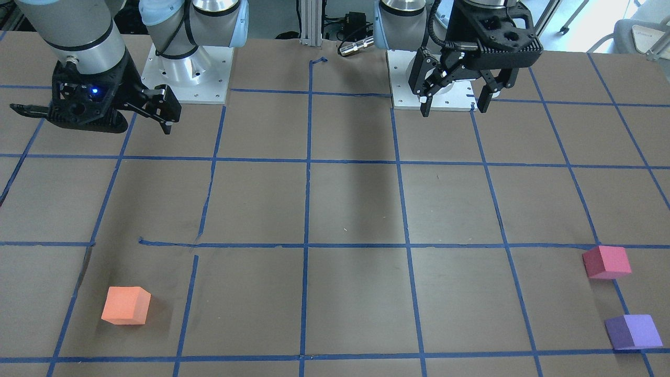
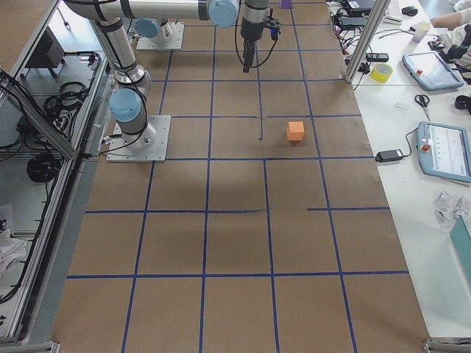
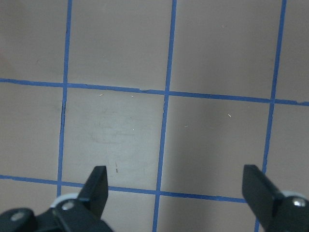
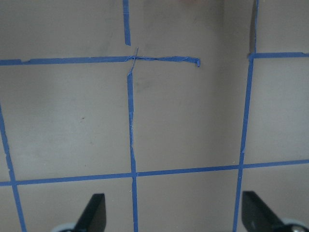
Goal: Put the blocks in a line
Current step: 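Lower the right gripper onto the orange cube and close it, then lift the orange cube with the right gripper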
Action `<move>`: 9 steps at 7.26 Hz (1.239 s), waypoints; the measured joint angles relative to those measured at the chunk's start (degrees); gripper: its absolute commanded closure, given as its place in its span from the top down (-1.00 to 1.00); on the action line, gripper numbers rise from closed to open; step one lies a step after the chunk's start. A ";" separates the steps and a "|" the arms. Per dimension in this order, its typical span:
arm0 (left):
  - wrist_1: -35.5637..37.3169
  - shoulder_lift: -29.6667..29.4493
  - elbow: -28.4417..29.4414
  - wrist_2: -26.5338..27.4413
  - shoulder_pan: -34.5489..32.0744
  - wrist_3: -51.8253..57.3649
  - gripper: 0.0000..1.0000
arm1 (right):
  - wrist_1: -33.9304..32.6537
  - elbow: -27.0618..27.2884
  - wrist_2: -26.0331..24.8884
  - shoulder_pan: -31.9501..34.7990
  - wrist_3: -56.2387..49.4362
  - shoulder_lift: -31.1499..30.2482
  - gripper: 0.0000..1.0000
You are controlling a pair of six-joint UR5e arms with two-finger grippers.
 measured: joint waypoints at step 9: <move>-0.17 0.26 -0.06 0.20 0.00 0.00 1.00 | -29.65 -0.57 0.02 -5.02 -3.61 19.70 1.00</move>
